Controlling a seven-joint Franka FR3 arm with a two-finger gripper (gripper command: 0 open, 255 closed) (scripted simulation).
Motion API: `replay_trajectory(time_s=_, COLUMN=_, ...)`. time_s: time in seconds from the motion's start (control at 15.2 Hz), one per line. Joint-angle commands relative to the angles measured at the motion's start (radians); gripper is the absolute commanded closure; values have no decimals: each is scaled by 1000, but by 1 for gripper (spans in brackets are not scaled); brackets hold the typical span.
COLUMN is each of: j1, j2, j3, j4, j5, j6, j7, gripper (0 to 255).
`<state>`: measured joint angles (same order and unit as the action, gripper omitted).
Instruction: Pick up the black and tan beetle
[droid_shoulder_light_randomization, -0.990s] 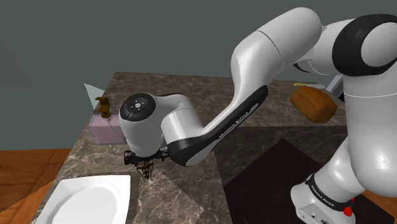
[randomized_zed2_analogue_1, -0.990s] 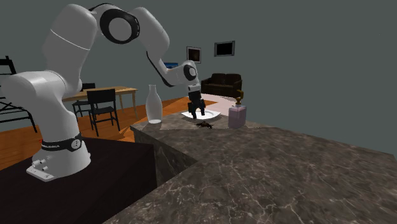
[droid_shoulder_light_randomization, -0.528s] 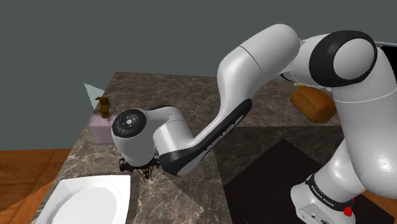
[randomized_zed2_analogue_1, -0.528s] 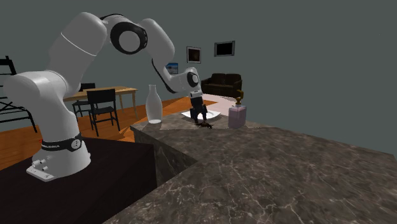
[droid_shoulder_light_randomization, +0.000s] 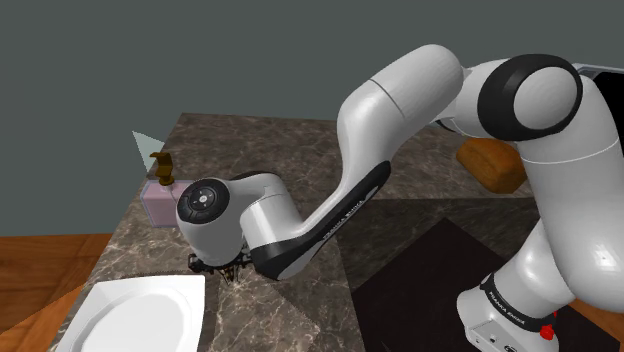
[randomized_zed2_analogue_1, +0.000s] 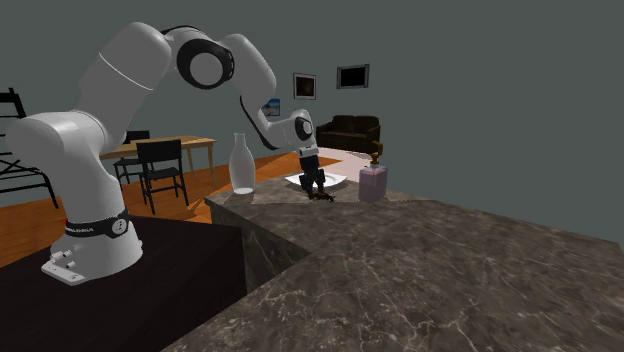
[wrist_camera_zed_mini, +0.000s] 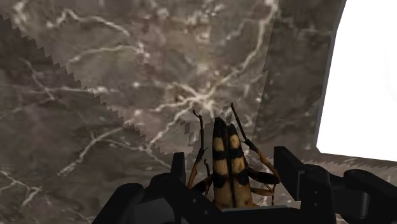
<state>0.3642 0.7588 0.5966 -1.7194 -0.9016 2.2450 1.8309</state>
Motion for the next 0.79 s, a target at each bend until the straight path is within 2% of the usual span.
replay_trajectory(time_s=0.0, j1=0, j2=1, j3=-1, j4=0, j5=0, j6=0, j7=0, gripper=255)
replay_trajectory(time_s=0.26, j1=-2, j2=-2, j3=0, j4=-3, j5=1, j6=0, j7=-1, gripper=255)
replay_trajectory(time_s=0.73, j1=-28, j2=-65, j3=38, j4=-13, j5=49, j6=-44, j7=-39, gripper=255)
